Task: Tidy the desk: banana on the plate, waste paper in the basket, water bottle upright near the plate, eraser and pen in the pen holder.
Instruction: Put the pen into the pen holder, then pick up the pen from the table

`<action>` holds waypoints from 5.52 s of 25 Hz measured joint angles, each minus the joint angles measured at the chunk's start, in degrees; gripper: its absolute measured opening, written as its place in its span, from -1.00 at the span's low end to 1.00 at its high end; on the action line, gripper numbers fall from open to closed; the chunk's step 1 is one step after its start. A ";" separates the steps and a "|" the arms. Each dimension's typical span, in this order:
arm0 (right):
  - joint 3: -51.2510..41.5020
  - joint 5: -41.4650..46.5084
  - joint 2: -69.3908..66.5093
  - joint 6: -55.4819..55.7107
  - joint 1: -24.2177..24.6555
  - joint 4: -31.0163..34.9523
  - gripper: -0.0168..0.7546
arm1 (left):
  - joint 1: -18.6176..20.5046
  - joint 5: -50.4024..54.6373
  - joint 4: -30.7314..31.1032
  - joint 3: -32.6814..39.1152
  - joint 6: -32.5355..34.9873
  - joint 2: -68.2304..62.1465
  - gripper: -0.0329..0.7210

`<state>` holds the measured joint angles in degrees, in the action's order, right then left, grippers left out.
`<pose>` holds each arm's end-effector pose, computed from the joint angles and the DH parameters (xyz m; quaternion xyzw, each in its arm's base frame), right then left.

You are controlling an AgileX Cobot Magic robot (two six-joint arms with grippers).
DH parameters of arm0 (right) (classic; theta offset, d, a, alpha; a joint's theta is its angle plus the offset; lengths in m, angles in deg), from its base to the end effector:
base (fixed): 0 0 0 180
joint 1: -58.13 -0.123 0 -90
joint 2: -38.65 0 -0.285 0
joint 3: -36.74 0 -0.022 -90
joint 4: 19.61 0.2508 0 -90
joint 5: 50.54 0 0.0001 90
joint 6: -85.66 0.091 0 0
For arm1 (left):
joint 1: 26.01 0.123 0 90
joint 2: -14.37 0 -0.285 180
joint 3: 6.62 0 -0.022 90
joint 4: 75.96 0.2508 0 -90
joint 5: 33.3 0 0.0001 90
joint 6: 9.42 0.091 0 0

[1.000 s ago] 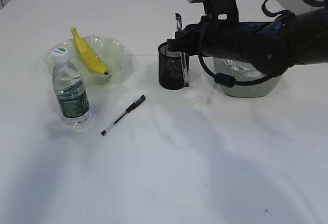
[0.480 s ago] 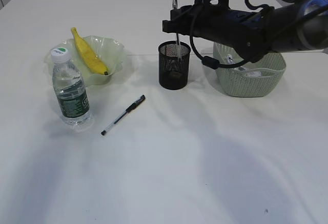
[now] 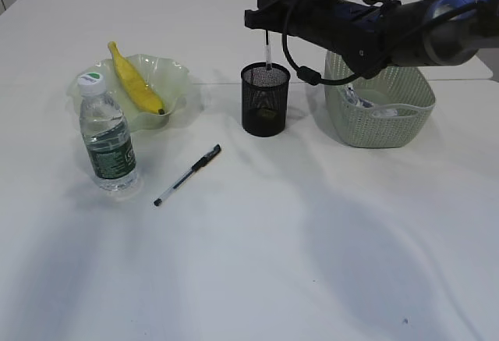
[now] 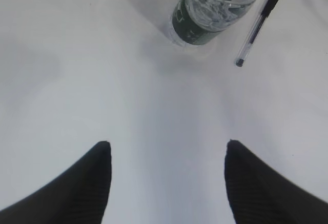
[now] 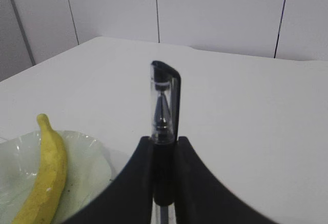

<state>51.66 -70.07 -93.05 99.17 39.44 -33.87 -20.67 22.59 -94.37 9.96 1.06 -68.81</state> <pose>0.4838 0.1715 0.2300 -0.1487 0.7386 0.1375 0.6430 0.2562 0.0000 0.3060 -0.0164 0.9666 -0.1183 0.2266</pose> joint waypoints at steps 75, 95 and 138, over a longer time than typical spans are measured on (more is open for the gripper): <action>-1.51 89.73 24.33 -15.59 0.31 18.81 -0.25 | -5.14 0.22 -0.17 -3.41 0.34 2.07 0.37; -9.66 89.82 26.22 -15.32 0.31 16.49 -0.25 | -28.67 6.06 6.76 -32.18 0.61 -22.43 0.30; -9.66 89.82 26.22 -15.18 0.31 15.93 -0.25 | -28.71 0.26 11.31 -42.69 0.61 -51.76 0.25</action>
<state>42.00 19.75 -66.83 83.98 39.75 -17.94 -49.38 22.85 -83.06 -32.73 1.67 -120.57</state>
